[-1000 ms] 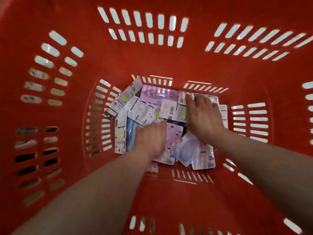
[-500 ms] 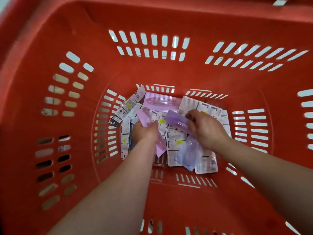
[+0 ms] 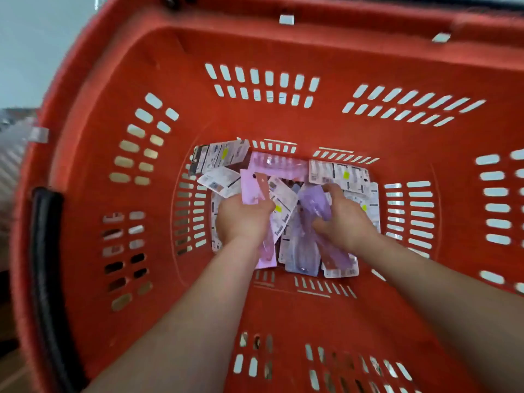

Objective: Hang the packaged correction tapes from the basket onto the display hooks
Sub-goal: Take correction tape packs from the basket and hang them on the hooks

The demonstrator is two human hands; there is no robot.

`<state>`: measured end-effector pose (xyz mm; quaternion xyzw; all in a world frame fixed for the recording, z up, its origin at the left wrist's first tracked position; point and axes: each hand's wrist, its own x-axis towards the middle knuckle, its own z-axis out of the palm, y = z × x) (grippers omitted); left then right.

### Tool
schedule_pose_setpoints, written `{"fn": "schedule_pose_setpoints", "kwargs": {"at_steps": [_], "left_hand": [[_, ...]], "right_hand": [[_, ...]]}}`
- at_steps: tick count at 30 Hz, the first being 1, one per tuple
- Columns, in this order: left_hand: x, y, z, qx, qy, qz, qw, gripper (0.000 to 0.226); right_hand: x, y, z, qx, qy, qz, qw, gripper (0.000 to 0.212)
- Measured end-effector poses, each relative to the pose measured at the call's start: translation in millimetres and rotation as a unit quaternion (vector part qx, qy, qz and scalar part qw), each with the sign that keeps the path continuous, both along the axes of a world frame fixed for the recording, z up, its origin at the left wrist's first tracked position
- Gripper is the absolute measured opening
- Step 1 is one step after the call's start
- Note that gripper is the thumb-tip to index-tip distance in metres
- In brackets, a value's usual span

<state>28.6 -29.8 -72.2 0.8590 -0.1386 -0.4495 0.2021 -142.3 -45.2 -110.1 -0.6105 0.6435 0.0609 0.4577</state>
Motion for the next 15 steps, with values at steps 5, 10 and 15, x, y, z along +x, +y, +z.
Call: {"fn": "schedule_pose_setpoints", "kwargs": {"at_steps": [5,10,15], "left_hand": [[-0.8,24.6,91.4,-0.017,0.078,0.023,0.997,0.009],[-17.4,35.2,163.2,-0.042,0.126,0.112,0.985,0.01],[-39.9,37.0,239.4,-0.062,0.203,0.152,0.965,0.012]], "right_hand": [[-7.7,2.9,52.3,0.036,-0.136,-0.171,0.975,0.057],[-3.4,13.9,150.0,0.11,-0.232,-0.285,0.924,0.042],[-0.2,11.6,246.2,0.122,-0.36,-0.422,0.823,0.016]]}}
